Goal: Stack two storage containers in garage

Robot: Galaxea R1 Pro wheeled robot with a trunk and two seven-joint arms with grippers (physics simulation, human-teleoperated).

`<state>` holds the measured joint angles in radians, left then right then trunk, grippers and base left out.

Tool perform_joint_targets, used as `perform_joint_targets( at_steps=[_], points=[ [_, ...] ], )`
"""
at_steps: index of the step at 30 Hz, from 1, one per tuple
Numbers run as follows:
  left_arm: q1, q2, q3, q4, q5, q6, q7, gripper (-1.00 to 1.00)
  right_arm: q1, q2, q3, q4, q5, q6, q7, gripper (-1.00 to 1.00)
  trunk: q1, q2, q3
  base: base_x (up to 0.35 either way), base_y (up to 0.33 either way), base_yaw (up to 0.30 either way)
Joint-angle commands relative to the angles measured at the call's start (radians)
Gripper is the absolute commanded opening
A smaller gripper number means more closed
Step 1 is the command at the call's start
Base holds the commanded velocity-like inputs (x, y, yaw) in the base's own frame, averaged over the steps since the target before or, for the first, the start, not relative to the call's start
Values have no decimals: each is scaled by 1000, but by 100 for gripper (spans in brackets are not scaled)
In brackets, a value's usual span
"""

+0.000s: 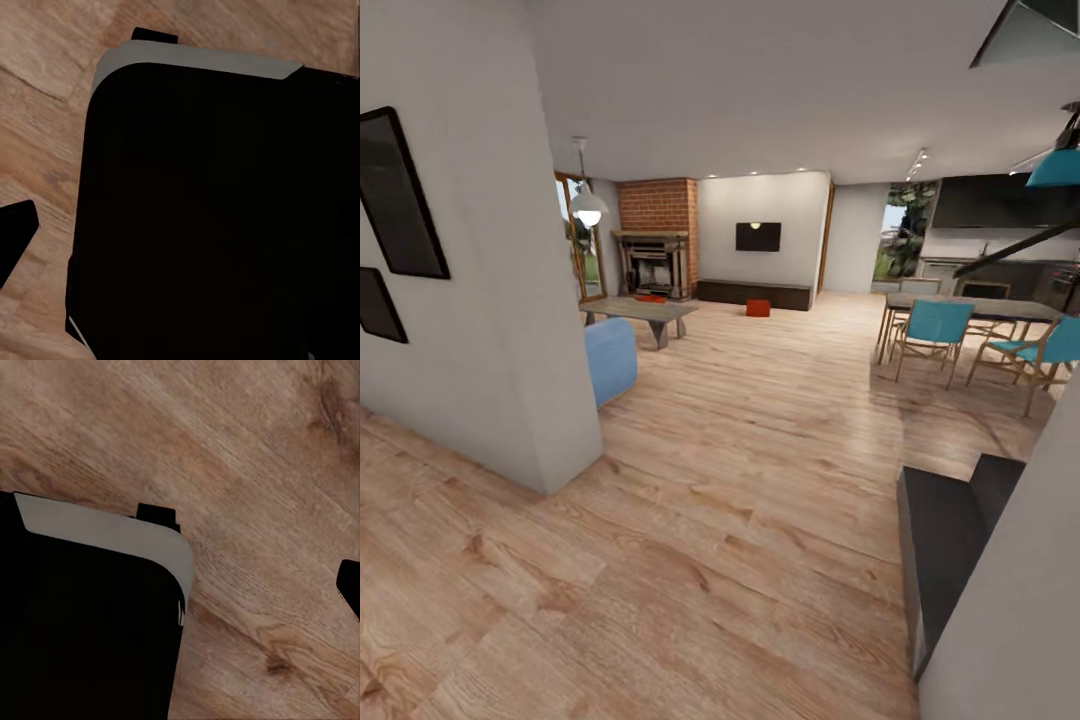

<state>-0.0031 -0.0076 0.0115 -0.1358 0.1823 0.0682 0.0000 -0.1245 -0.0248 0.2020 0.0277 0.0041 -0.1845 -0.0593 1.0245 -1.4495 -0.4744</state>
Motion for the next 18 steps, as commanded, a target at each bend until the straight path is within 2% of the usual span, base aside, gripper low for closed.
perform_joint_targets(
  at_steps=[1, 18],
  points=[
    [0, 0, 1, -2, 8, 6, 0, 100, -1, 0, 7, 3, 1, -5, -4, 100, 1, 0, -1, 322, 98, -31],
    [0, 0, 1, -2, 8, 6, 0, 100, -1, -1, 9, 3, 2, -3, -4, 100, 1, 0, -1, 322, 98, -4]
  ],
)
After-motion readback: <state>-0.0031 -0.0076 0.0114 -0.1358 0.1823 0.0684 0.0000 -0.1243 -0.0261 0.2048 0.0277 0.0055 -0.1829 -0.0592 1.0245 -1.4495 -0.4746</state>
